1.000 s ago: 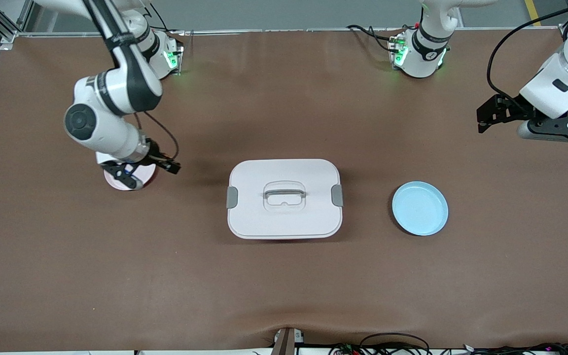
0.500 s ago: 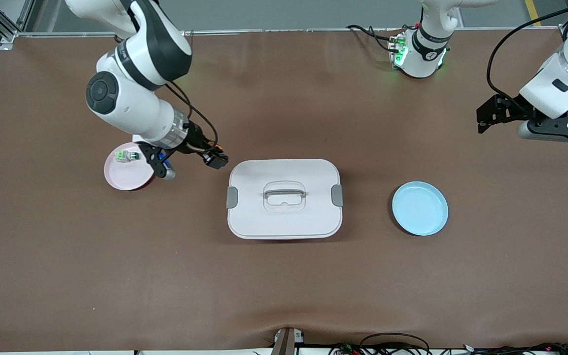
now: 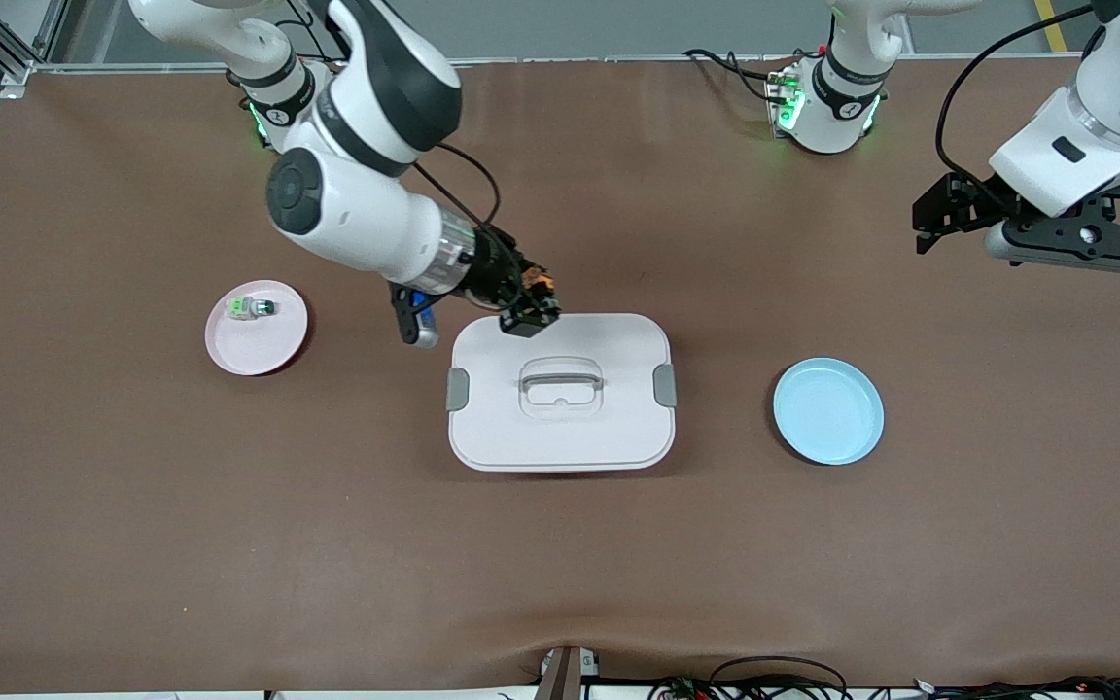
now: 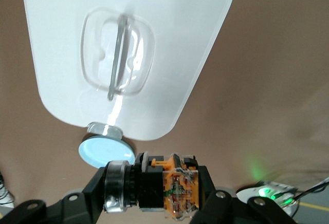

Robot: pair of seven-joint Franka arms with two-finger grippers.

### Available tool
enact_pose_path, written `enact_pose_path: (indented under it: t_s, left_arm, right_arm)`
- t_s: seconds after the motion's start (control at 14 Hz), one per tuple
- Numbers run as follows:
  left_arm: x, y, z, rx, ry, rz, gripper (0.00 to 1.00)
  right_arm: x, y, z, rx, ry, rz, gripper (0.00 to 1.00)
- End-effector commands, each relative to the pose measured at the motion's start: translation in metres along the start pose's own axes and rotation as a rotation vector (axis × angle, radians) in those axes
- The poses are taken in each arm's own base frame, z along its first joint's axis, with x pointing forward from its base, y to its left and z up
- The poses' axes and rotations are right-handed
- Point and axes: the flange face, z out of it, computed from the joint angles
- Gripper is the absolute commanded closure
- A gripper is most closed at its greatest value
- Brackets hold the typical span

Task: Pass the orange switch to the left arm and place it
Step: 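Carry the switch over the white box with the right gripper while the left gripper approaches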

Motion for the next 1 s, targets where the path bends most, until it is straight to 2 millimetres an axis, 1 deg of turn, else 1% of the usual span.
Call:
enact_pose_path:
  t_s: [0.0,0.14,0.29,0.43,0.5,0.64,0.71,0.79,0.86,0.93]
  left_arm:
    - [-0.004,0.015,-0.013,-0.089,0.011,-0.073,0.0]
    - [-0.006,0.036,-0.019,-0.102,0.019,-0.086,0.0]
    - [-0.01,0.052,-0.022,-0.107,0.008,-0.092,0.0]
    - [-0.011,0.072,-0.018,-0.152,-0.015,-0.098,0.0]
    - [-0.01,0.076,-0.015,-0.184,-0.029,-0.107,0.0]
    - [-0.011,0.086,-0.012,-0.263,-0.056,-0.108,0.0]
    - [-0.012,0.091,-0.01,-0.28,-0.067,-0.102,0.0]
    - [-0.014,0.098,-0.002,-0.31,-0.084,-0.1,0.0]
    - [-0.013,0.1,0.007,-0.341,-0.093,-0.109,0.0]
    - [-0.011,0.097,0.019,-0.359,-0.09,-0.11,0.0]
  right_arm:
    - [-0.039,-0.023,0.005,0.062,-0.052,0.091,1.0]
    - [-0.056,-0.031,0.004,0.103,-0.075,0.153,1.0]
    - [-0.078,-0.034,0.012,0.129,-0.095,0.188,1.0]
    - [-0.081,-0.041,0.022,0.172,-0.105,0.277,1.0]
    - [-0.087,-0.04,0.027,0.189,-0.105,0.268,1.0]
    - [-0.088,-0.042,0.036,0.211,-0.117,0.287,1.0]
    - [-0.09,-0.043,0.036,0.214,-0.121,0.289,1.0]
    - [-0.094,-0.044,0.033,0.219,-0.134,0.293,1.0]
    - [-0.095,-0.047,0.03,0.227,-0.144,0.308,1.0]
    - [-0.098,-0.049,0.027,0.235,-0.153,0.317,1.0]
